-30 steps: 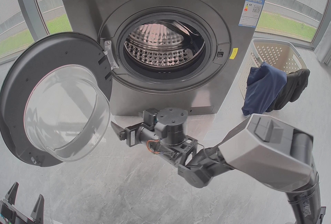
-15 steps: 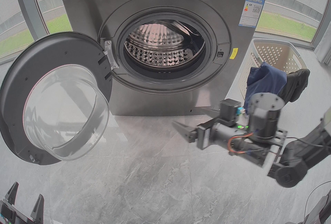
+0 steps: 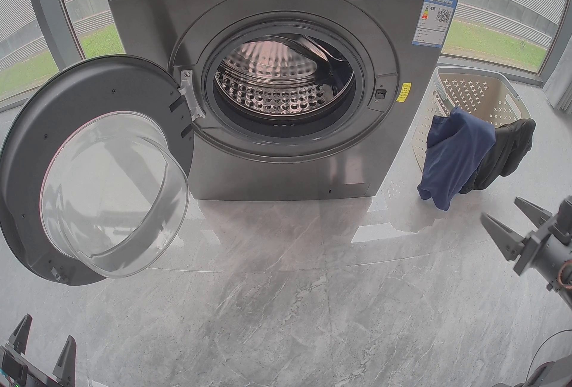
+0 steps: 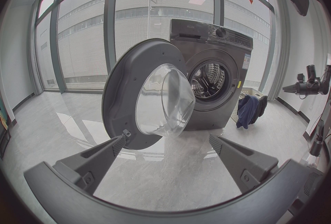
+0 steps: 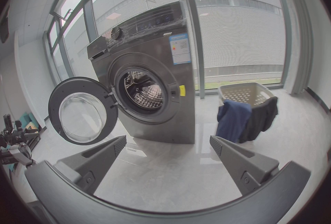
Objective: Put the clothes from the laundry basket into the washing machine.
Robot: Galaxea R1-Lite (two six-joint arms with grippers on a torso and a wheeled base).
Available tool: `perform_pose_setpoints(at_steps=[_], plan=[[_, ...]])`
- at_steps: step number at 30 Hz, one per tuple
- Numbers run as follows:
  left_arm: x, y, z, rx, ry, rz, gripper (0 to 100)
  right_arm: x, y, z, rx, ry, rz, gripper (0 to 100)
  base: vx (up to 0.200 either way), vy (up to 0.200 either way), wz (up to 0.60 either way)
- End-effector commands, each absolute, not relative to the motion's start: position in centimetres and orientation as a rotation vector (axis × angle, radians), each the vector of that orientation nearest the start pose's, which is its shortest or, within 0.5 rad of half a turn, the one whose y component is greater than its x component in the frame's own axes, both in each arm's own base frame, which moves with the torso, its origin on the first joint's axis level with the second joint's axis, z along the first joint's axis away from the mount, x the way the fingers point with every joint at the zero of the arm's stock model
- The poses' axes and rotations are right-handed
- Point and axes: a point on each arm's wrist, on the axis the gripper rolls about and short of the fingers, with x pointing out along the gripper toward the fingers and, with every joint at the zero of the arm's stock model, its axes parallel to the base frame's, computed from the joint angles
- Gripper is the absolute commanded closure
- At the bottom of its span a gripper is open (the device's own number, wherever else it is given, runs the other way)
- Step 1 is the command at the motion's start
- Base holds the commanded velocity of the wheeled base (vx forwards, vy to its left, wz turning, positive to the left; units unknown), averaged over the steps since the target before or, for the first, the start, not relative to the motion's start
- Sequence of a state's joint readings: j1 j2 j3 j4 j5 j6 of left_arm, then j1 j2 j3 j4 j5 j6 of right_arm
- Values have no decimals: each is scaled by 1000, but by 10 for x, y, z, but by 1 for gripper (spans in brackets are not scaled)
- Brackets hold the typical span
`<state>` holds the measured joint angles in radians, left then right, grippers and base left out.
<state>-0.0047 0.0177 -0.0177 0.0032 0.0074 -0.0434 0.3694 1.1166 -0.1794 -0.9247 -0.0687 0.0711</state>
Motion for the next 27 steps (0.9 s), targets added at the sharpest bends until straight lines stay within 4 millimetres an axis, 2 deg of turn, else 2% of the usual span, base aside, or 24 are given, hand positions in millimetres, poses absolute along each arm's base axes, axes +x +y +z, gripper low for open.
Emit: perform_pose_setpoints(at_steps=[1,4,14,20,27], plan=[[-22,0,76,-44,8,3,0,20,2,129,48,-67,83,0,0,0,0],[-22,0,76,-44,8,3,0,4,0,119,47,-81,74,0,0,0,0],[-22,0,76,-44,8,3,0,-18,-1,85,42,-19,46,0,0,0,0],[-22,0,76,-44,8,3,0,-23,0,83,26,-73,15,0,0,0,0],[-22,0,76,-44,8,3,0,-23,0,81,25,-54,-13,0,0,0,0]])
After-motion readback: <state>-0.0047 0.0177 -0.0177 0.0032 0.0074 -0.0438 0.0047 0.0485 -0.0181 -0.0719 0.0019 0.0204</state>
